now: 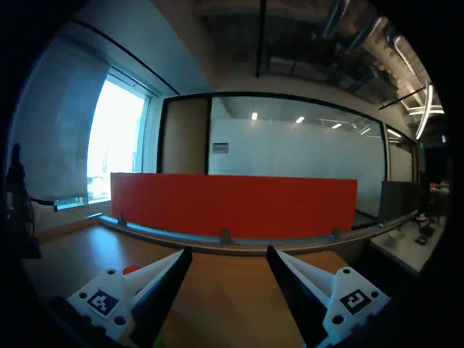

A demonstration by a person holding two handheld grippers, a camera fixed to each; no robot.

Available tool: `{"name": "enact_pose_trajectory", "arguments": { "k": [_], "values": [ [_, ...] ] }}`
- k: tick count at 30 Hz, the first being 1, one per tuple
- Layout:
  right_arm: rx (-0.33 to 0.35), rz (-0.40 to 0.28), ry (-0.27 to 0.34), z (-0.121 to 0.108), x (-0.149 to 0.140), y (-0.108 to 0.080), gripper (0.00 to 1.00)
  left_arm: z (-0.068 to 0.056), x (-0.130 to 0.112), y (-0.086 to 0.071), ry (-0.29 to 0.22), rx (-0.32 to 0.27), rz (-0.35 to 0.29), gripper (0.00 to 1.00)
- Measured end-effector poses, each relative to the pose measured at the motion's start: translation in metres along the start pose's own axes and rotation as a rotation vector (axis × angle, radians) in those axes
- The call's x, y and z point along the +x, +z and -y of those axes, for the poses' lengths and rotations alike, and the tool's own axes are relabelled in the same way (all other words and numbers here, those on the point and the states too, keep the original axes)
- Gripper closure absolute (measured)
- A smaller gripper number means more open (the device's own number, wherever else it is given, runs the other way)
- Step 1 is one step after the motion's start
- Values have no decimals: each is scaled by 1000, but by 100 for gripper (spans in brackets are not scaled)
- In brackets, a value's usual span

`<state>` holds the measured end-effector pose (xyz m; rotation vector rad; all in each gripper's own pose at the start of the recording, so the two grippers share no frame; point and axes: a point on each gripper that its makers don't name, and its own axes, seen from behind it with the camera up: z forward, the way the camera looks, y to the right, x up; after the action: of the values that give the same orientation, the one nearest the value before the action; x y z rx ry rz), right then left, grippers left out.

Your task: Pour water

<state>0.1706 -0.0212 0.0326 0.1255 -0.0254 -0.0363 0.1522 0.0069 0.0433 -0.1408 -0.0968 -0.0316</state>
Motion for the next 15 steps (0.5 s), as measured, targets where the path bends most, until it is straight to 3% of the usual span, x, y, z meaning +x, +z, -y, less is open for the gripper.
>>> {"name": "enact_pose_trajectory", "arguments": {
  "k": [8, 15],
  "values": [
    [38, 0, -9, 8, 5, 1, 0, -6, 11, 7, -2, -51, -2, 1],
    [156, 13, -38, 31, 4, 1, 0, -16, 14, 12, 48, -131, 3, 1]
  ]
}}
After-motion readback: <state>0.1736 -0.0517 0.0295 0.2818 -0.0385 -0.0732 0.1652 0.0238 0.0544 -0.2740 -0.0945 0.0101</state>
